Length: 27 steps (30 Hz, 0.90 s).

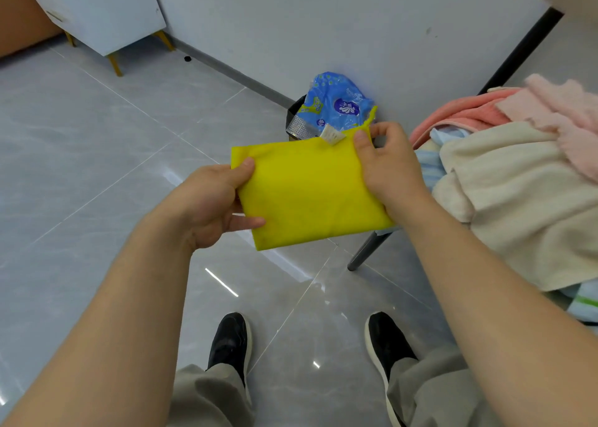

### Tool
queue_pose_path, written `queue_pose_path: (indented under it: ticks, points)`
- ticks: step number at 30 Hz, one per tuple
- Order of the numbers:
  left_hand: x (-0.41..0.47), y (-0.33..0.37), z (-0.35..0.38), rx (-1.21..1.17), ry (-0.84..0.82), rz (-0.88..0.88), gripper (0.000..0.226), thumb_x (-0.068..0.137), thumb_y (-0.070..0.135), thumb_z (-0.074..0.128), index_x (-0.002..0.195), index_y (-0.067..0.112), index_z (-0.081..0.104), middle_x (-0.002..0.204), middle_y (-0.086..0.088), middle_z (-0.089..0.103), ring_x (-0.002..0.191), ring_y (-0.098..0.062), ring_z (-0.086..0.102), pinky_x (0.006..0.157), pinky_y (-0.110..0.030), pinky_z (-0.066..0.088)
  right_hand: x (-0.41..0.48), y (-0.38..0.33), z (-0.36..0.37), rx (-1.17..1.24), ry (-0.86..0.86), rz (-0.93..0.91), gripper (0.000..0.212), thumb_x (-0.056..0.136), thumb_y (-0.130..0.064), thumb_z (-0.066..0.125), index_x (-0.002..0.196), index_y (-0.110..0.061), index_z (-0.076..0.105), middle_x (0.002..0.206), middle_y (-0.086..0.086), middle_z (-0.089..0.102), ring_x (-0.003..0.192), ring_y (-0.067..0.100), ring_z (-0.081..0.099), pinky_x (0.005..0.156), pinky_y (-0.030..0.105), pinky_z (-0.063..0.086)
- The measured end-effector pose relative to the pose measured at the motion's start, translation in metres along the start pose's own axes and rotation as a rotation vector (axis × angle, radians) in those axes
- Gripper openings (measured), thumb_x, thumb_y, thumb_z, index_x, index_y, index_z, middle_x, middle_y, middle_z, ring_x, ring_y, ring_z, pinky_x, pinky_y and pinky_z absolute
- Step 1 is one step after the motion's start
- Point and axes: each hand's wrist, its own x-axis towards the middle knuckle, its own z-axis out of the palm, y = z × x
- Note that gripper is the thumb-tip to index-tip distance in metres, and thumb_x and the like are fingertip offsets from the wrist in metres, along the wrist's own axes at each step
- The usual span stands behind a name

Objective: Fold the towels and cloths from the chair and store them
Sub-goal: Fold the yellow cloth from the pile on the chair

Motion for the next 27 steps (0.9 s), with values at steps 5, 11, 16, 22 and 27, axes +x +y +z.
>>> queue_pose_path:
  ticks: [5, 11, 16, 22, 27]
  points:
    - [0.003, -0.003, 0.006, 0.081, 0.116, 0.004, 0.031, 0.101, 0.043, 0.052, 0.118, 0.018, 0.053, 0.112, -0.006, 0.063, 0.089, -0.025, 0.064, 0.046, -0.026, 0.056, 0.001, 0.008, 0.003, 0.084, -0.094, 0.202, 0.043, 0.093, -0.048, 0.066, 0.125, -0.023, 0.052, 0.123, -0.004, 0.055, 0.11, 0.014, 0.053, 0.089, 0.029, 0.043]
    - [0.004, 0.0, -0.003, 0.02, 0.166, 0.013, 0.029, 0.095, 0.039, 0.065, 0.104, 0.013, 0.061, 0.114, -0.009, 0.061, 0.099, -0.029, 0.066, 0.058, -0.036, 0.063, 0.007, 0.011, -0.002, 0.43, -0.391, 0.476, 0.071, 0.082, -0.012, 0.081, 0.144, -0.015, 0.047, 0.132, 0.008, 0.062, 0.113, 0.03, 0.065, 0.093, 0.047, 0.056]
    - [0.005, -0.003, -0.008, 0.01, 0.172, 0.08, 0.018, 0.09, 0.021, 0.072, 0.1, 0.007, 0.065, 0.115, -0.016, 0.068, 0.098, -0.027, 0.07, 0.067, -0.034, 0.064, 0.004, 0.006, -0.006, 0.233, -0.407, 0.41, 0.036, 0.081, -0.013, 0.08, 0.116, -0.014, 0.071, 0.099, -0.004, 0.073, 0.087, 0.011, 0.063, 0.061, 0.016, 0.045]
    - [0.006, -0.001, -0.005, -0.025, 0.191, 0.186, 0.019, 0.095, 0.023, 0.067, 0.107, 0.008, 0.066, 0.109, -0.009, 0.069, 0.1, -0.022, 0.068, 0.079, -0.037, 0.062, 0.004, 0.007, -0.01, 0.254, -0.424, 0.532, 0.038, 0.078, -0.017, 0.084, 0.112, -0.011, 0.07, 0.097, 0.009, 0.077, 0.062, 0.015, 0.07, 0.041, 0.019, 0.039]
    - [0.004, -0.001, -0.004, -0.031, 0.228, 0.184, 0.018, 0.095, 0.022, 0.067, 0.103, 0.006, 0.064, 0.103, -0.009, 0.066, 0.09, -0.021, 0.068, 0.068, -0.039, 0.064, -0.003, 0.0, -0.011, 0.439, -0.529, 0.522, 0.029, 0.092, -0.015, 0.07, 0.12, -0.011, 0.061, 0.109, 0.018, 0.074, 0.088, 0.039, 0.075, 0.073, 0.041, 0.061]
